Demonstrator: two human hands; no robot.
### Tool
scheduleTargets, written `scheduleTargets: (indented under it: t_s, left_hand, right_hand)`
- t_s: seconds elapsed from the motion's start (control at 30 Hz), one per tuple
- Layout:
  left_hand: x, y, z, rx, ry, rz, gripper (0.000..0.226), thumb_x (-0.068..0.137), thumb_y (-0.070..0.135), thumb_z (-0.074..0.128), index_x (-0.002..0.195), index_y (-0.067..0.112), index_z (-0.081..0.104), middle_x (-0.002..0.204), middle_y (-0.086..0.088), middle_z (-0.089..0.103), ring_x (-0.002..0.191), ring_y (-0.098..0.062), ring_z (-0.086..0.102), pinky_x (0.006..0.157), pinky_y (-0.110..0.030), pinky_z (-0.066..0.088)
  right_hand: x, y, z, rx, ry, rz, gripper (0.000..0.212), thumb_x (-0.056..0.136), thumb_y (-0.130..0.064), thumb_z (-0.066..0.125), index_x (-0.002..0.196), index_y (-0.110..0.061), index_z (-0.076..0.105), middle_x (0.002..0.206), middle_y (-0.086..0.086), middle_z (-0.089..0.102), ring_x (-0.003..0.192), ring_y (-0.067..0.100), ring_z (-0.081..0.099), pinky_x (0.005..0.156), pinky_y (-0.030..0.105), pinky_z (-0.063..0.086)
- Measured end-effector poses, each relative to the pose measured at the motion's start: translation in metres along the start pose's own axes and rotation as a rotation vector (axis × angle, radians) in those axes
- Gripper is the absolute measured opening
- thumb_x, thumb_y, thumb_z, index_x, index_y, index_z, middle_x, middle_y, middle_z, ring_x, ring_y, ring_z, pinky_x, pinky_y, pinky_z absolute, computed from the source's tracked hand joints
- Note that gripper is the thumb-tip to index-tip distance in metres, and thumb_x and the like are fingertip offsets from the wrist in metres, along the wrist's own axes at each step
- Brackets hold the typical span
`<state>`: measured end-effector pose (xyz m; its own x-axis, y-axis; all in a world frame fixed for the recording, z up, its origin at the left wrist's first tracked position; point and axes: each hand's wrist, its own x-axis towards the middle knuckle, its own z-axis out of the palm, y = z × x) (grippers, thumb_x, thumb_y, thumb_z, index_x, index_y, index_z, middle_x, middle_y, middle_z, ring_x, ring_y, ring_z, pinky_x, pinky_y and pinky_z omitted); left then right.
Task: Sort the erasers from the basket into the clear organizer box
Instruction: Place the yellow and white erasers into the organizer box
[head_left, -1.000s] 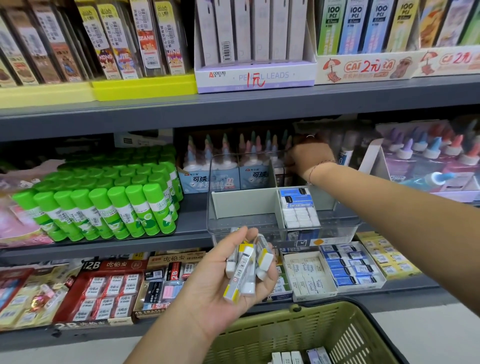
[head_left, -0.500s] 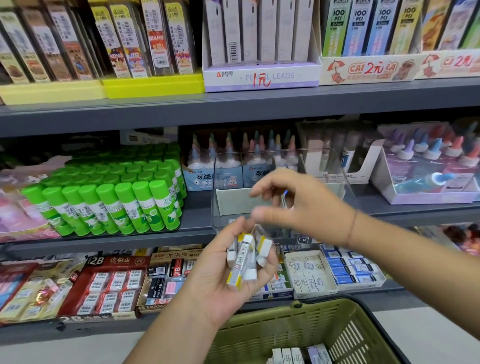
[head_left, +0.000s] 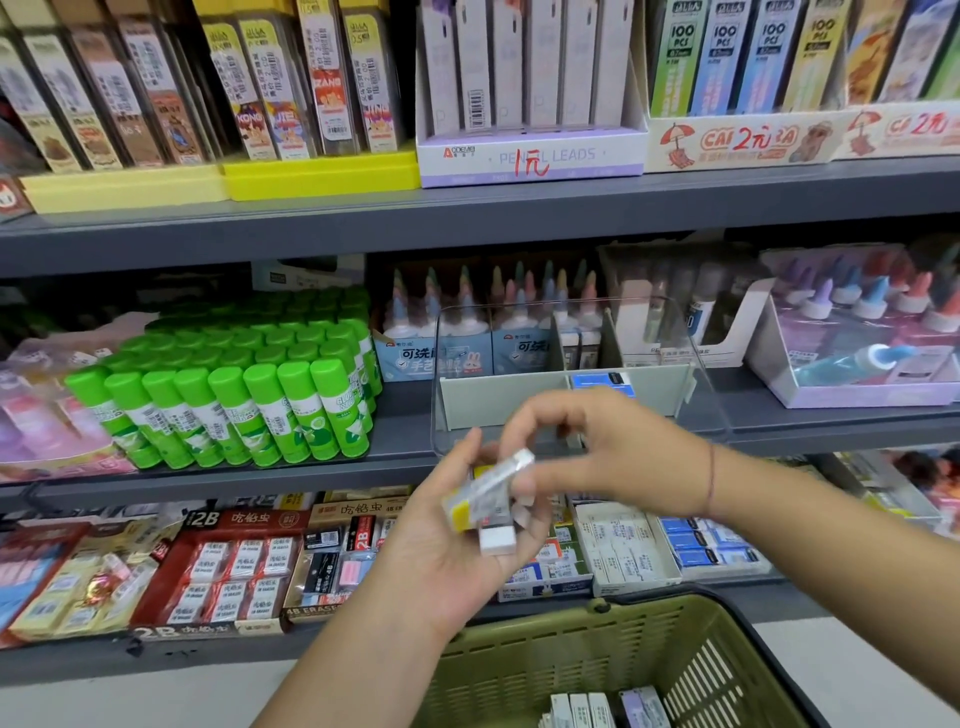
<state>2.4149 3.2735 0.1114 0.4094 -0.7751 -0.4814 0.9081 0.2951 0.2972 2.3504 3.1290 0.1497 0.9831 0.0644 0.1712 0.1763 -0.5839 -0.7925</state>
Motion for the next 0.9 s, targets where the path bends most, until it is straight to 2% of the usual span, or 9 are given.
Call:
scheduleTargets:
  t_s: [0.07, 0.13, 0.23, 0.3, 0.37, 0.47, 0.6, 0.73, 0.9]
  left_hand:
    - [0.001, 0.002, -0.001, -0.014, 0.019, 0.007, 0.02, 0.072, 0.022, 0.073, 0.077, 0.003, 0.067, 0.079, -0.01, 0.063, 0.066, -0.021, 0.06, 0.067, -0.034, 0.054]
    - [0.002, 0.003, -0.002, -0.016, 0.045, 0.021, 0.02, 0.069, 0.022, 0.074, 0.078, 0.006, 0.067, 0.084, -0.009, 0.062, 0.072, -0.022, 0.059, 0.069, -0.035, 0.054]
    - [0.003, 0.002, -0.002, -0.01, 0.055, 0.02, 0.021, 0.07, 0.023, 0.074, 0.083, 0.007, 0.068, 0.09, -0.011, 0.062, 0.075, -0.023, 0.059, 0.064, -0.034, 0.056]
    - [0.004, 0.002, -0.002, -0.001, 0.053, 0.017, 0.023, 0.069, 0.023, 0.075, 0.084, 0.007, 0.067, 0.09, -0.011, 0.062, 0.075, -0.024, 0.059, 0.066, -0.035, 0.055]
    - [0.005, 0.002, -0.002, 0.005, 0.055, 0.017, 0.024, 0.068, 0.022, 0.075, 0.085, 0.007, 0.067, 0.091, -0.012, 0.062, 0.076, -0.024, 0.059, 0.068, -0.036, 0.055]
    - [0.008, 0.002, -0.002, 0.0, 0.057, 0.012, 0.024, 0.068, 0.022, 0.075, 0.086, 0.008, 0.067, 0.094, -0.012, 0.061, 0.078, -0.024, 0.058, 0.065, -0.036, 0.056]
    - [0.01, 0.002, -0.003, -0.002, 0.063, 0.009, 0.025, 0.067, 0.022, 0.075, 0.087, 0.007, 0.067, 0.094, -0.011, 0.061, 0.082, -0.024, 0.057, 0.07, -0.037, 0.055]
    - [0.012, 0.003, -0.004, 0.006, 0.069, 0.015, 0.025, 0.066, 0.021, 0.076, 0.085, 0.006, 0.068, 0.091, -0.012, 0.062, 0.079, -0.025, 0.058, 0.074, -0.039, 0.053]
    - [0.012, 0.003, -0.005, 0.022, 0.075, 0.02, 0.024, 0.064, 0.02, 0.077, 0.081, 0.006, 0.07, 0.094, -0.011, 0.062, 0.078, -0.024, 0.059, 0.069, -0.039, 0.056]
  right_hand:
    - [0.006, 0.0, -0.026, 0.125, 0.082, 0.002, 0.014, 0.075, -0.017, 0.073, 0.086, -0.016, 0.064, 0.079, -0.004, 0.068, 0.072, 0.005, 0.062, 0.067, 0.017, 0.048]
    - [0.017, 0.011, -0.06, 0.139, 0.287, 0.052, 0.014, 0.075, -0.014, 0.071, 0.087, -0.01, 0.064, 0.074, 0.01, 0.07, 0.062, 0.013, 0.063, 0.056, 0.018, 0.049]
    - [0.034, 0.04, -0.104, -0.069, 0.494, 0.225, 0.02, 0.08, 0.001, 0.069, 0.099, 0.008, 0.063, 0.062, 0.004, 0.066, 0.047, -0.001, 0.059, 0.05, 0.008, 0.045]
    - [0.048, 0.06, -0.121, -0.333, 0.459, 0.369, 0.022, 0.084, -0.007, 0.069, 0.104, -0.001, 0.066, 0.072, 0.006, 0.068, 0.055, -0.001, 0.063, 0.052, 0.005, 0.043]
    - [0.063, 0.076, -0.126, -0.584, 0.347, 0.473, 0.023, 0.086, -0.021, 0.068, 0.108, -0.016, 0.067, 0.082, 0.0, 0.067, 0.079, 0.012, 0.068, 0.058, 0.006, 0.04]
    - [0.084, 0.091, -0.117, -0.765, 0.231, 0.453, 0.022, 0.084, -0.03, 0.068, 0.105, -0.024, 0.067, 0.098, -0.006, 0.065, 0.097, 0.017, 0.062, 0.073, 0.019, 0.041]
    - [0.099, 0.106, -0.099, -0.871, 0.193, 0.364, 0.016, 0.082, -0.032, 0.069, 0.094, -0.02, 0.068, 0.098, 0.001, 0.069, 0.089, 0.021, 0.061, 0.07, 0.022, 0.038]
    - [0.101, 0.118, -0.09, -1.014, 0.23, 0.321, 0.016, 0.084, -0.031, 0.067, 0.094, -0.019, 0.066, 0.097, 0.008, 0.068, 0.091, 0.028, 0.062, 0.068, 0.024, 0.037]
    - [0.102, 0.122, -0.088, -1.092, 0.26, 0.316, 0.017, 0.082, -0.036, 0.068, 0.09, -0.021, 0.065, 0.097, 0.009, 0.068, 0.09, 0.029, 0.062, 0.067, 0.026, 0.037]
